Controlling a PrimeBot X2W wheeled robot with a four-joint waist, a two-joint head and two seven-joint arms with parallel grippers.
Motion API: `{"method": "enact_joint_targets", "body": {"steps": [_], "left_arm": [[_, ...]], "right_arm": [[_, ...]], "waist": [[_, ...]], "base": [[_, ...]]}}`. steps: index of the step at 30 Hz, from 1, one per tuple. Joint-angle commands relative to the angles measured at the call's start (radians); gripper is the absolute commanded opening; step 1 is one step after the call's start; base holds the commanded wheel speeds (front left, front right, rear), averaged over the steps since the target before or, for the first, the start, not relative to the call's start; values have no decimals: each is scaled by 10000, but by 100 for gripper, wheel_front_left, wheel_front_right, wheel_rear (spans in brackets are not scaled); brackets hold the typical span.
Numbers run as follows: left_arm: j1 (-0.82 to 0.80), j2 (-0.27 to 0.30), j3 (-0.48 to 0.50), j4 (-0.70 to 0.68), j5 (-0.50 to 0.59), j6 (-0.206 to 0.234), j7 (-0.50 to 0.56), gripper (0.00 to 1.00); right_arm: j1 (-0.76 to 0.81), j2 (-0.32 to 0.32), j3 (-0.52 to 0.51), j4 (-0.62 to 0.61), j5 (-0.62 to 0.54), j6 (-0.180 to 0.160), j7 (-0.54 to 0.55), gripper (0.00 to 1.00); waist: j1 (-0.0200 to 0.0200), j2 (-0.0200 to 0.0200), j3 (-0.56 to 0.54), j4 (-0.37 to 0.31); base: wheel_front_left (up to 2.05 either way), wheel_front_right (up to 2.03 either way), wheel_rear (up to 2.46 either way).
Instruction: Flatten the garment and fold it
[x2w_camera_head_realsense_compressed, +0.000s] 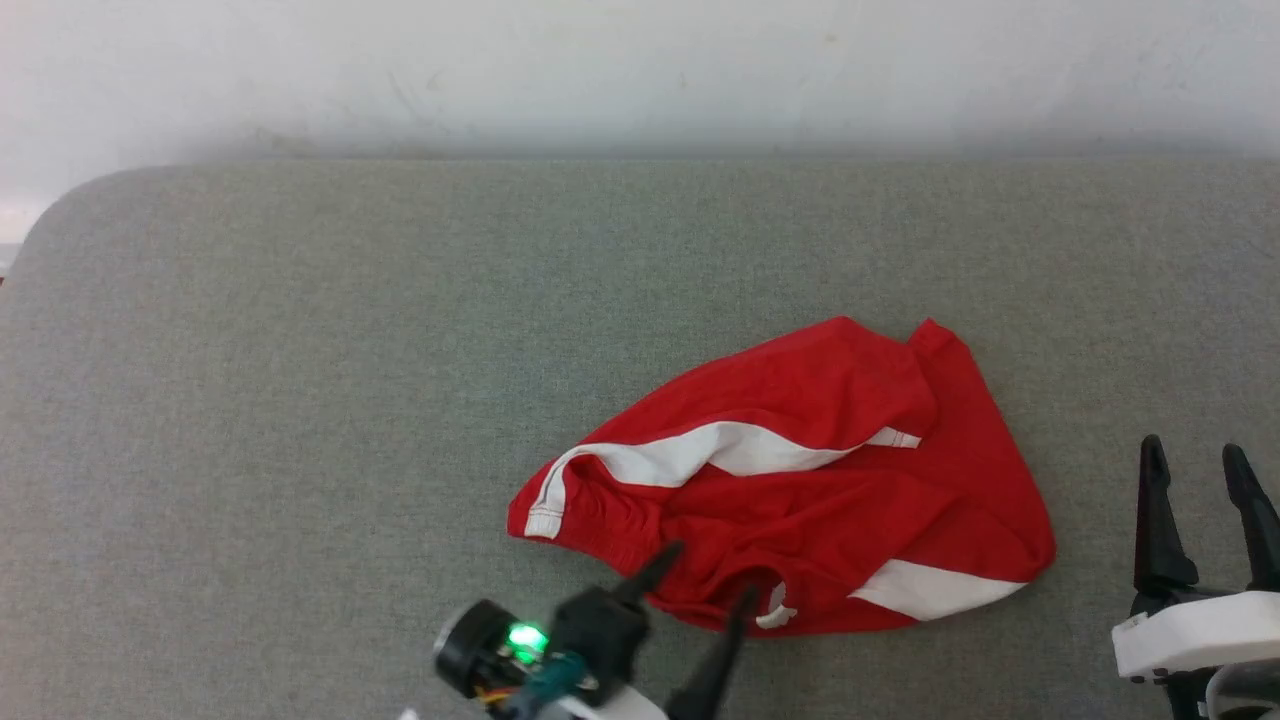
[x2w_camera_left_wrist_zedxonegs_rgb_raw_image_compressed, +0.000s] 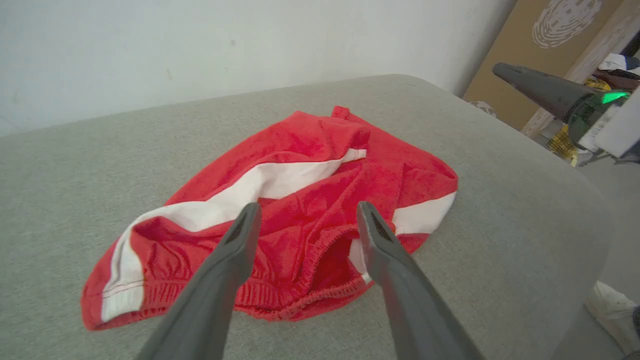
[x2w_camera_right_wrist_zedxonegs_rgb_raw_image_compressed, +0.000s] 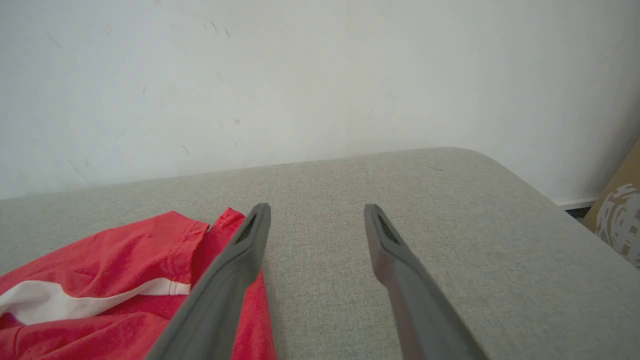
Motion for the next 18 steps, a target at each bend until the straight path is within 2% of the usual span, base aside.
{"method": "enact_joint_targets", "body": {"steps": [1,6,16,17,18], "left_arm": [[-169,-30,-218,-17,-92,-113,171,100],[-504,-17,-1143,552,-323,-350,976,100],[-1690,-170,-1462,2412,-5,-354,640,100],[-1770,-185,-1503,2565,11,-358,600,65],[-1821,-217,-1508,2667,-33,-358,536,13]], "right_arm": [[-156,16,14,66,45,-7,-72,100],[-366,16,86,294,124,-7,-193,100],[-734,16,111,654,62,-7,-377,100],[-764,16,104,682,47,-7,-378,100],[-794,16,95,705,32,-7,-373,100]], "waist": [[0,-1,147,-43],[0,-1,529,-237],[0,-1,939,-442],[0,-1,936,-445],[0,-1,925,-442]], "base": [[0,0,0],[0,0,0],[0,0,0],[0,0,0],[0,0,0]]}}
